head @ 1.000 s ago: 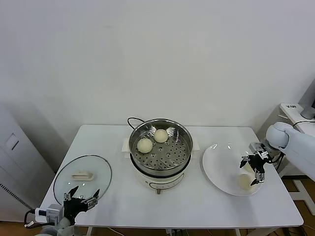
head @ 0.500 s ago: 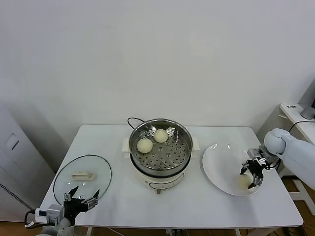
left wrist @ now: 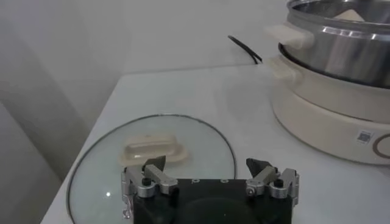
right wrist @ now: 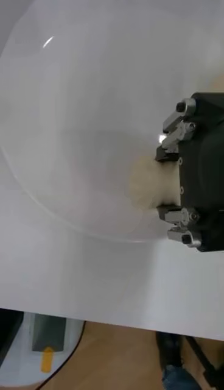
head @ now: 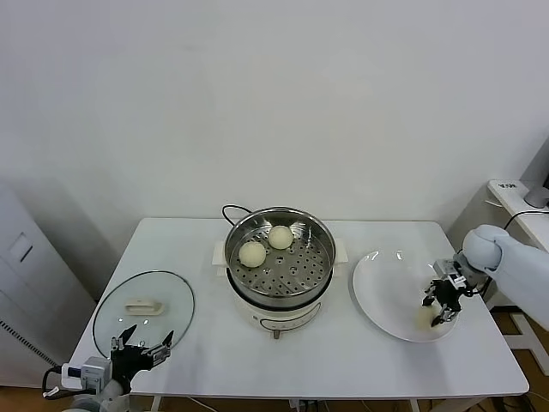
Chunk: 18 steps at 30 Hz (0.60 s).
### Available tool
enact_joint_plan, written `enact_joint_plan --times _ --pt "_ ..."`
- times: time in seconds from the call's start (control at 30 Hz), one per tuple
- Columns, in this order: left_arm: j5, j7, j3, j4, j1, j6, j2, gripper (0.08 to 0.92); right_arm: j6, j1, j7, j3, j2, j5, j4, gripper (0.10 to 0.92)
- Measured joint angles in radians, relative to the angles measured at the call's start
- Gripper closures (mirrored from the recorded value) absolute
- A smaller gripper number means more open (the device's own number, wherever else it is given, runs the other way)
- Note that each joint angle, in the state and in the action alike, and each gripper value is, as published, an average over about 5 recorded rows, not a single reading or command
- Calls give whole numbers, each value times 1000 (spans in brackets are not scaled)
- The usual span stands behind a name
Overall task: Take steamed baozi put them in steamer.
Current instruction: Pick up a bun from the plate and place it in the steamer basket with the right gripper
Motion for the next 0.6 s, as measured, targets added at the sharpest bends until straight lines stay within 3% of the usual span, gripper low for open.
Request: enact_joint_plan --times 0.27,0.6 --pt "1 0 2 -2 0 0 2 177 14 243 -26 -141 29 124 45 575" --pt "1 1 17 4 -8 -3 14 177 113 471 -56 -220 176 261 56 575"
